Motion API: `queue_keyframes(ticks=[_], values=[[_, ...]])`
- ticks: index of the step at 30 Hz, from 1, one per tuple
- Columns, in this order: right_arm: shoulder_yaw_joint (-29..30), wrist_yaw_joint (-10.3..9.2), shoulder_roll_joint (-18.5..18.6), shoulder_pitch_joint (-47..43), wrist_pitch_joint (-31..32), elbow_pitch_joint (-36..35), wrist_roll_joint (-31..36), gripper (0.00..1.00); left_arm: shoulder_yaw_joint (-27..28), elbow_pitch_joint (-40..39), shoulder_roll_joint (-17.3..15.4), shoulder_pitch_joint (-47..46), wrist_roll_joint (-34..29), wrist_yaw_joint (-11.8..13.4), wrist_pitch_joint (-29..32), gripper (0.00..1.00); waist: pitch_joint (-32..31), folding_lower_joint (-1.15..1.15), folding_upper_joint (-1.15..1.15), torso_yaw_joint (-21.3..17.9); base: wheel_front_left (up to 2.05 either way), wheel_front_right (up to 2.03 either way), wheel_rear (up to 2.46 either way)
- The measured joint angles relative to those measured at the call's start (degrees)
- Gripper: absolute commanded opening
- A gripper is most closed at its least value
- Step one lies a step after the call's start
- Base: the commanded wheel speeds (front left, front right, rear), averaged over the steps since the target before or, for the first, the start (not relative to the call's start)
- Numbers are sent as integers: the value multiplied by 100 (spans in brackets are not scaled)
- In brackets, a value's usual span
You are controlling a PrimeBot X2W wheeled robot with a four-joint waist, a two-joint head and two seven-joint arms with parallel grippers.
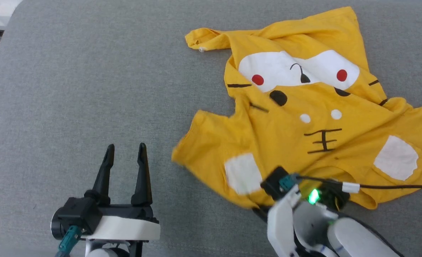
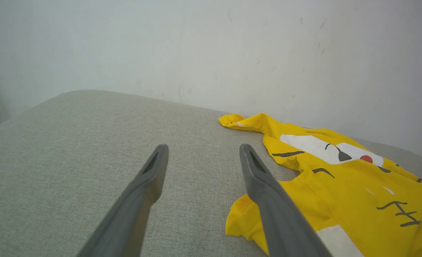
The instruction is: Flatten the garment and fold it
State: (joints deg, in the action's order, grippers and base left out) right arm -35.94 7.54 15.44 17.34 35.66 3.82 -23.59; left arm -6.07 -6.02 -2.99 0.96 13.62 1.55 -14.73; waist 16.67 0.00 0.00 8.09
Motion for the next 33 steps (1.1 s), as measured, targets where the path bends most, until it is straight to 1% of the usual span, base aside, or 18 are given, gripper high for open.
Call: queue_keyframes(ticks=[2,5,6,7,8,9,12,15,20,25,29,31,33], values=[[-48,0,247,-227,374,-169,-141,0,9,1,0,-6,-1,0,0,100,13,0,0,-28,0,0,0],[73,1,445,-430,672,-421,-244,0,25,8,0,-25,-2,-2,0,100,29,0,0,-82,0,0,0],[142,2,464,-483,672,-486,-231,11,29,14,0,-25,-2,-2,0,100,34,0,0,-101,0,0,0],[242,4,452,-535,656,-524,-207,45,30,21,0,-25,-2,-3,0,100,36,0,0,-121,0,0,0],[309,4,438,-579,620,-556,-169,97,32,26,0,-25,-2,-3,0,100,37,0,0,-141,0,0,0],[360,4,415,-613,588,-579,-115,100,33,35,0,-25,-3,-7,0,100,36,0,0,-162,0,0,0],[534,1,244,-653,316,-683,-35,100,34,68,0,-26,-9,-10,0,100,26,0,0,-225,0,0,0],[834,1,-25,-653,-119,-865,-12,100,35,93,1,-36,-13,-45,0,100,-4,0,0,-276,0,0,0],[1846,0,-617,-672,-1087,-1232,269,100,60,68,0,-43,-73,-49,0,100,-80,0,0,-342,0,0,0],[2829,0,-1026,-927,-2184,-1616,944,100,99,-36,0,-35,-113,-57,0,100,-164,0,0,-401,0,0,0],[3489,-1,-1211,-1390,-3145,-1717,1397,100,138,-109,1,31,-113,-57,0,100,-231,0,0,-462,0,0,0],[3719,0,-1229,-1668,-3543,-1693,1569,100,152,-172,1,48,-113,-58,0,100,-264,0,0,-498,0,0,0],[3955,0,-1236,-1928,-3941,-1570,1435,100,174,-250,1,127,-112,-59,0,100,-299,0,0,-535,0,0,0]])
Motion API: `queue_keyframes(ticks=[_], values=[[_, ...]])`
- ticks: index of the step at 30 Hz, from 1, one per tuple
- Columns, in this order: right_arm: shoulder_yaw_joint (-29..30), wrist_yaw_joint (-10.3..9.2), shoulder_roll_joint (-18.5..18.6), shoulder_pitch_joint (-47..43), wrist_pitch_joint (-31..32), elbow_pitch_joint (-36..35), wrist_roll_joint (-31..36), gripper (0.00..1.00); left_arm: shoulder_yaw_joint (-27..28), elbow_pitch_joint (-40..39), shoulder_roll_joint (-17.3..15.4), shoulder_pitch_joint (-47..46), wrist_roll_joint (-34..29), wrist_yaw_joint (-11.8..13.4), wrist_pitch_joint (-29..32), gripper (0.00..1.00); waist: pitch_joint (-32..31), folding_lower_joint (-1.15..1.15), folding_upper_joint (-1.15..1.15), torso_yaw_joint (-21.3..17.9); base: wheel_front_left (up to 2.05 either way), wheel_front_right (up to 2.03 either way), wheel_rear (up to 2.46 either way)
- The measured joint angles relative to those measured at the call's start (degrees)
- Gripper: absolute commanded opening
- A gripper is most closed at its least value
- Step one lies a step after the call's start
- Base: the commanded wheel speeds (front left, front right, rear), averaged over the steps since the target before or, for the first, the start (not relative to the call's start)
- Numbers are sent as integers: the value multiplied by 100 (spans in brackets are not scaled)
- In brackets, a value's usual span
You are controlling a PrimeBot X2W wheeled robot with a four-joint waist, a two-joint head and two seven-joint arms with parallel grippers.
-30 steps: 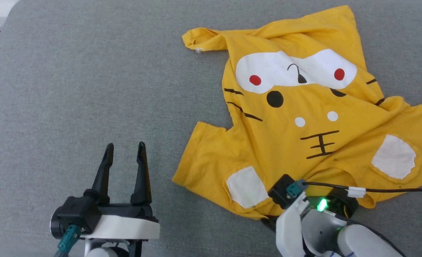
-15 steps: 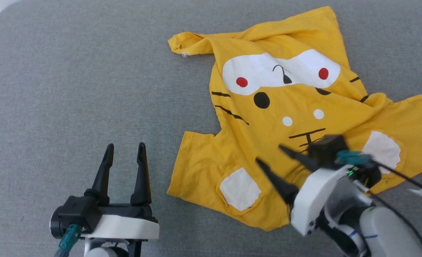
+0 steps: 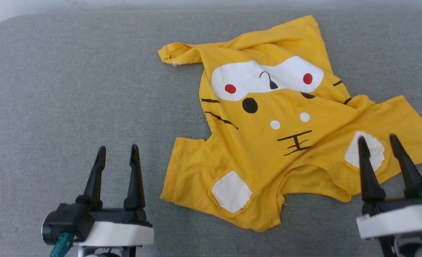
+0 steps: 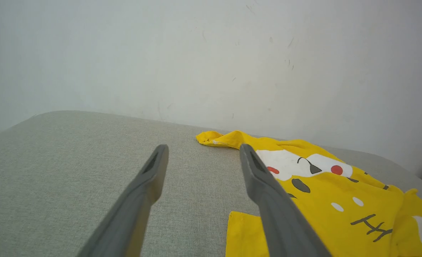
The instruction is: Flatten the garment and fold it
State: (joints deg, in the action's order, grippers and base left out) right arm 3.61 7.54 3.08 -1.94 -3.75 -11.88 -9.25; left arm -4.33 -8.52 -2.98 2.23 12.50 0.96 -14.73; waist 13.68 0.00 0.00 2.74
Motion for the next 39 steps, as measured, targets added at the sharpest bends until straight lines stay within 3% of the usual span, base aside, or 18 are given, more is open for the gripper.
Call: queue_keyframes(ticks=[6,17,20,30,39], values=[[241,0,-1,-634,-759,626,-594,100,69,-11,-1,343,-51,4,0,100,-132,0,0,-137,0,0,0],[320,0,-2,-697,-1040,922,-747,100,-60,339,-168,197,-416,-201,104,100,-256,0,0,-322,0,0,0],[324,0,-1,-636,-1048,927,-728,100,-189,548,-305,-198,-516,-319,576,100,-206,0,0,-307,0,0,0],[143,0,-3,-507,-1054,1028,-715,100,-431,1137,-427,-975,-222,-454,3267,100,31,0,0,-335,0,0,0],[103,0,-3,-378,-1066,1140,-772,100,-454,1250,-472,-1091,-86,-438,4220,100,250,1,0,-496,0,0,0]])
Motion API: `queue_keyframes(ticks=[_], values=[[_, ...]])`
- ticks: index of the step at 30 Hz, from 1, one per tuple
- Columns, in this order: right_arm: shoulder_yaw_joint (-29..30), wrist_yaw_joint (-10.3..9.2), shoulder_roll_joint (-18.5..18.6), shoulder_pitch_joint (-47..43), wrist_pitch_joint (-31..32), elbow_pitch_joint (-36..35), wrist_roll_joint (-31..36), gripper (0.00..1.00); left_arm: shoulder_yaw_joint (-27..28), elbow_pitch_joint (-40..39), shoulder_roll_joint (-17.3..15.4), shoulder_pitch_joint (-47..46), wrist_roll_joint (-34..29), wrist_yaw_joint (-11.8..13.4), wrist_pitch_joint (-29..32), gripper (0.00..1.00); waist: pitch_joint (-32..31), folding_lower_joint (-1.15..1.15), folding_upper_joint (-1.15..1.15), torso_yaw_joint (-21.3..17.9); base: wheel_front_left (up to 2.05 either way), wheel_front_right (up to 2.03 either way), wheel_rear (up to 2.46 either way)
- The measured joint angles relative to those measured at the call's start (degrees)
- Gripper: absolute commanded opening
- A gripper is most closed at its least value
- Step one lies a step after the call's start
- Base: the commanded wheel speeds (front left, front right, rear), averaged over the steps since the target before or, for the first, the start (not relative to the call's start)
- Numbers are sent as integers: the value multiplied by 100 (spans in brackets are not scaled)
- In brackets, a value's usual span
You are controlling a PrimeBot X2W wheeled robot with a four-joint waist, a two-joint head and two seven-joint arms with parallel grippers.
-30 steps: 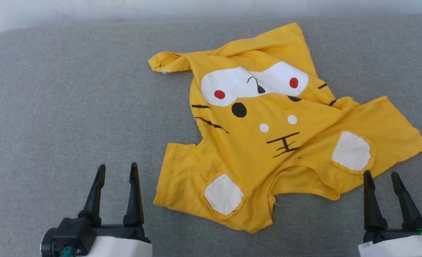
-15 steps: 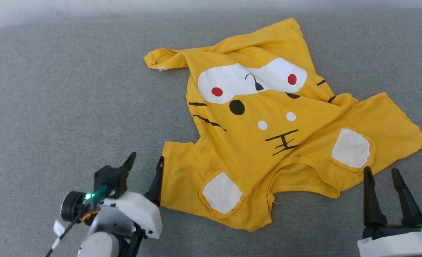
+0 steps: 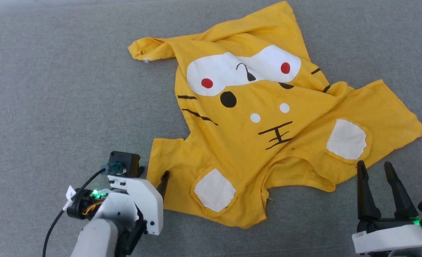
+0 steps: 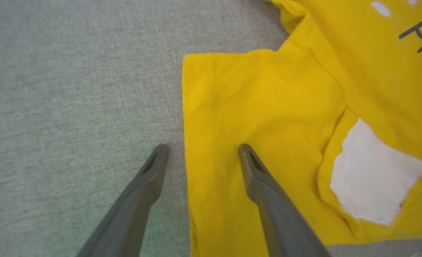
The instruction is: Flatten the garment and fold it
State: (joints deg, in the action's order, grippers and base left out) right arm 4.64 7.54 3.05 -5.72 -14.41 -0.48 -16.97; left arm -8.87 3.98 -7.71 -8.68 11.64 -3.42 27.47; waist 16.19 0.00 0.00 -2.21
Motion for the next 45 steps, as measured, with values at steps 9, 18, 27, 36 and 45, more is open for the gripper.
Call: queue_keyframes(ticks=[9,18,27,36,45], values=[[-18,0,0,93,-27,89,-35,100,-20,86,-37,-199,168,48,458,0,92,-1,0,-130,0,0,0],[51,0,0,105,-27,131,-71,100,3,69,44,-167,576,-47,431,0,50,0,0,-110,0,0,0],[59,0,0,112,-27,121,-63,100,571,-515,121,282,692,368,-471,0,-3,0,0,-22,0,0,0],[97,0,-1,108,-18,111,118,100,1307,-1115,-36,1040,970,672,-699,0,-47,0,0,142,0,0,0],[439,0,-1,392,578,-250,990,100,1737,-1158,-240,1245,942,878,-953,0,-73,0,0,260,0,0,0]])
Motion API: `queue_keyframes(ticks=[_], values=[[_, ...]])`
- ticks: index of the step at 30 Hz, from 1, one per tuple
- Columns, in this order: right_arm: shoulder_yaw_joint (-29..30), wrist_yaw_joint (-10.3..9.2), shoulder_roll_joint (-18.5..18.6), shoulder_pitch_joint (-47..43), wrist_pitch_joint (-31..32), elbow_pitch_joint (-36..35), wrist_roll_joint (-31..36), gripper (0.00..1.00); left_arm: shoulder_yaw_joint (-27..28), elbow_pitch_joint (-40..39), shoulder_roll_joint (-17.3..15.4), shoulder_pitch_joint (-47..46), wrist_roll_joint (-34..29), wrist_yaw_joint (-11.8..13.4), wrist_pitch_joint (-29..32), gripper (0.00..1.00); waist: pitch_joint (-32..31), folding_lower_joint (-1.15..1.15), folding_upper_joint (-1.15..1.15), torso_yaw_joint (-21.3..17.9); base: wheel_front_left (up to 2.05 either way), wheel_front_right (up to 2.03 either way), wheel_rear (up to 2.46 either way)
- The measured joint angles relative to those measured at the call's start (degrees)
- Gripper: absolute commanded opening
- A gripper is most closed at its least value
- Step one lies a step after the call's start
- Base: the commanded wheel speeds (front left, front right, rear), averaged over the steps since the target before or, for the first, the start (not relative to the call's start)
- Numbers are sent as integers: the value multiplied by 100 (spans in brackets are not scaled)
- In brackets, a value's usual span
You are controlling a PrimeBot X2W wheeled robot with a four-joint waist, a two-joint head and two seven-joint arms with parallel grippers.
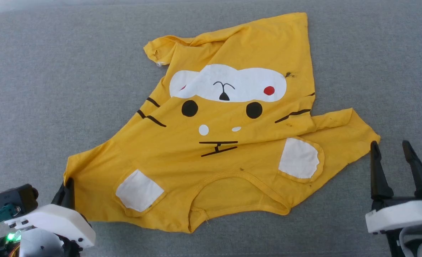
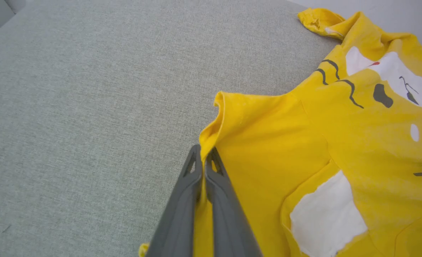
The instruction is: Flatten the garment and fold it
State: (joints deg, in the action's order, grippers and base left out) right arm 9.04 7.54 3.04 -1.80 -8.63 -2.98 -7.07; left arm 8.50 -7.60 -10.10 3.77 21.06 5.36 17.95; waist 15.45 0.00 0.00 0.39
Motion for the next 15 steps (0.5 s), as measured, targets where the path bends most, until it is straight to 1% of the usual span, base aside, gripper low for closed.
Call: queue_keyframes(ticks=[4,7,8,10,14,15], values=[[8,0,0,236,482,-187,363,100,-67,0,-13,-30,0,0,-48,0,1,0,0,1,0,0,0],[20,0,15,424,976,-205,458,100,-182,-19,4,-73,0,-24,-86,0,25,0,0,-14,0,0,0],[4,1,82,499,1141,-203,458,100,-212,-37,16,-75,0,-26,-91,0,41,0,0,-21,0,0,0],[-5,1,341,700,1535,-170,433,100,-311,-74,33,-90,-9,-35,-82,0,91,0,0,-37,0,0,0],[-79,0,879,1171,2410,11,33,100,-444,-245,46,-254,-59,-83,-82,0,240,0,0,-63,0,0,0],[-81,1,960,1278,2622,53,-112,100,-472,-298,49,-300,-65,-83,-82,0,285,0,0,-66,0,0,0]])
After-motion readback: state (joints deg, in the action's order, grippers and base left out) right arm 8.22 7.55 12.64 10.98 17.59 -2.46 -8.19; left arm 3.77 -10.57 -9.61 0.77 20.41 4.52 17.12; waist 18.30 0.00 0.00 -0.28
